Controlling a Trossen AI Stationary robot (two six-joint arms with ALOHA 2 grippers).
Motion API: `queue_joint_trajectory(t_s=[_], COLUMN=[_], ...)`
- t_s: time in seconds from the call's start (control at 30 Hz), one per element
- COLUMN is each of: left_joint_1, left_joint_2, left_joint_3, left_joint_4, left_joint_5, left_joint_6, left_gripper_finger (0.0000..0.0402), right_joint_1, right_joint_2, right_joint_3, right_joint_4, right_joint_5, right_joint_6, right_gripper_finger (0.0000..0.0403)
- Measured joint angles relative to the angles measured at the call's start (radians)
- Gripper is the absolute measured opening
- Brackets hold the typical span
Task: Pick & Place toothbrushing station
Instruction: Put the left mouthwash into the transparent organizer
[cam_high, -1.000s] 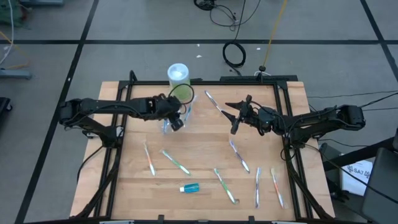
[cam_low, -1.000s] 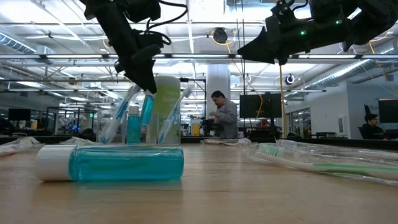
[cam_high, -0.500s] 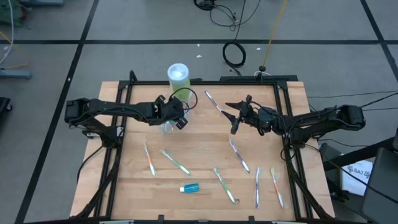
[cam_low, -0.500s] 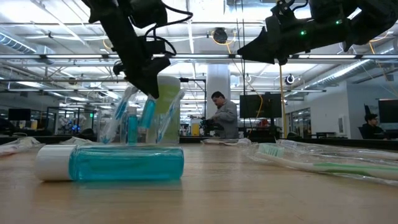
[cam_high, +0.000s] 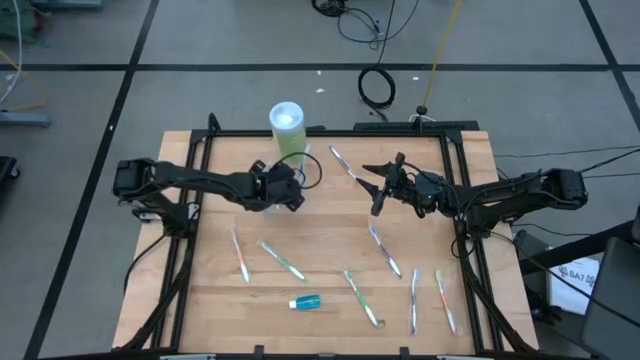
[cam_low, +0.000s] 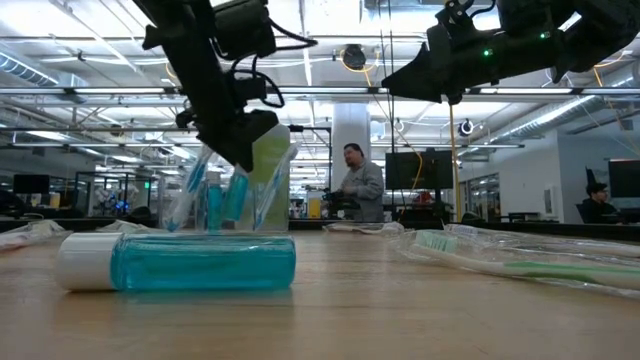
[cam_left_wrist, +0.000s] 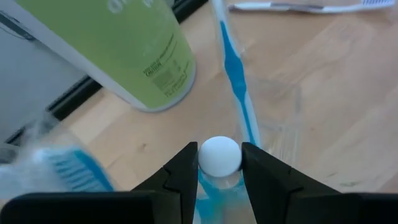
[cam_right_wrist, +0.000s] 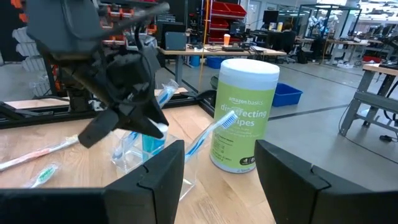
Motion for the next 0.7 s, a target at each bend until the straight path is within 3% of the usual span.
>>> queue_joint_trajectory(t_s=[0.7], left_joint_1=[-0.004], left_joint_2=[0.007], left_joint_3=[0.0], left_joint_4=[-0.102], left_joint_5=[0.085], left_joint_6=[0.025], left_gripper_finger=[0.0125], right_joint_1=[0.0], right_joint_2=[0.0], right_joint_3=[0.0], right_joint_4=[0.0], right_joint_5=[-0.001], right_joint_6=[0.0], right_gripper_finger=[0.0187])
